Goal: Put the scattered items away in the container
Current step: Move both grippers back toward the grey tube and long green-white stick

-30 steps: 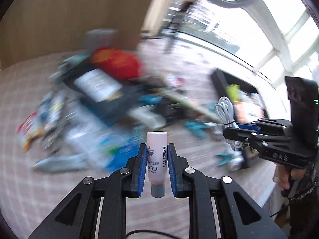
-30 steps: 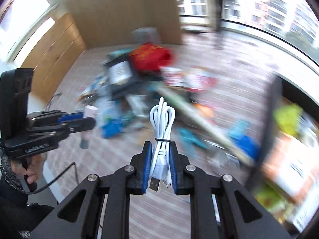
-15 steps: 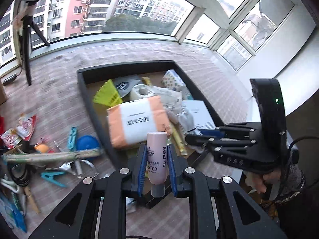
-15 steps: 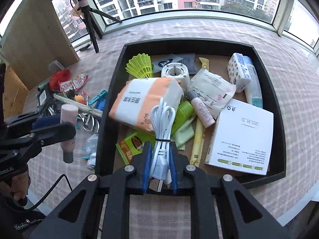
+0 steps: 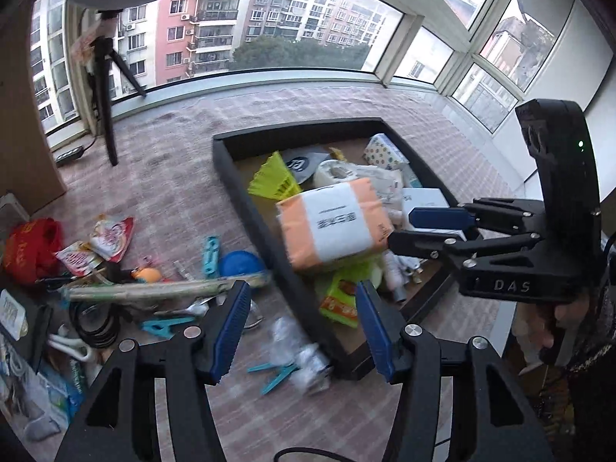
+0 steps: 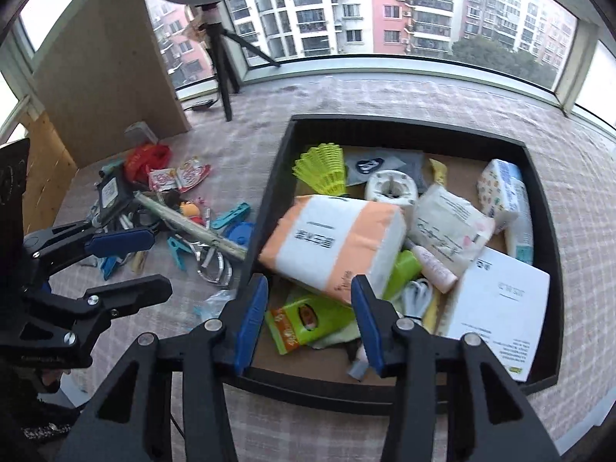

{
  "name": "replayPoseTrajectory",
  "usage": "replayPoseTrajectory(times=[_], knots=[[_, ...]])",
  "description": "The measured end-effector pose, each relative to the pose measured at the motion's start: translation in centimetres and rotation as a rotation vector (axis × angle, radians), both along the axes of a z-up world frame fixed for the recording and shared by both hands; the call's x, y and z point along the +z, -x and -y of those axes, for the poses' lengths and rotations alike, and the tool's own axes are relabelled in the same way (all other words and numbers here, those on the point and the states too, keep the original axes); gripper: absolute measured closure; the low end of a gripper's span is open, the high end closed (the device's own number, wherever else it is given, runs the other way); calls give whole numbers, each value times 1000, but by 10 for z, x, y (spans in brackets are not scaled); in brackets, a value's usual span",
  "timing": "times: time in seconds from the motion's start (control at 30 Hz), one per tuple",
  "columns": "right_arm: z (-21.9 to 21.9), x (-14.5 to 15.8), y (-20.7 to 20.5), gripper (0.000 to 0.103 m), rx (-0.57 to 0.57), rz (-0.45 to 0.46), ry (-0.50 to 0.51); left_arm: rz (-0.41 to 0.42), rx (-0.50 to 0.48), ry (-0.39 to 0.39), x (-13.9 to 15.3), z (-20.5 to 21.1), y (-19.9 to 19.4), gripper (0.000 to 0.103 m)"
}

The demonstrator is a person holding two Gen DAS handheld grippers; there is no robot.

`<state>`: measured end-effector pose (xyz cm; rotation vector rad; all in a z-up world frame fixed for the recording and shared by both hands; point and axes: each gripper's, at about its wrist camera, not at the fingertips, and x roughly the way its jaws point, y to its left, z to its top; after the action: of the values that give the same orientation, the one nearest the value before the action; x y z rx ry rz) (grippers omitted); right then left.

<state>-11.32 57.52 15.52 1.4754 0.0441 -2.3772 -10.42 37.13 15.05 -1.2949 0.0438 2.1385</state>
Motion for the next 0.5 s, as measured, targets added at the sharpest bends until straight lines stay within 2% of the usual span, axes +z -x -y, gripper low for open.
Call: replayPoseTrajectory(times=[0.17,0.33,0.5], knots=[[59,-8,6,60,166,3,-18,18,115,49,-19,92,-2,49],[122,-21,14,64,331,12,-70,46,273,90,-34,187,-10,49],[166,-37,25,67,436,32,-134,43,366,133,-41,253,-22,49]])
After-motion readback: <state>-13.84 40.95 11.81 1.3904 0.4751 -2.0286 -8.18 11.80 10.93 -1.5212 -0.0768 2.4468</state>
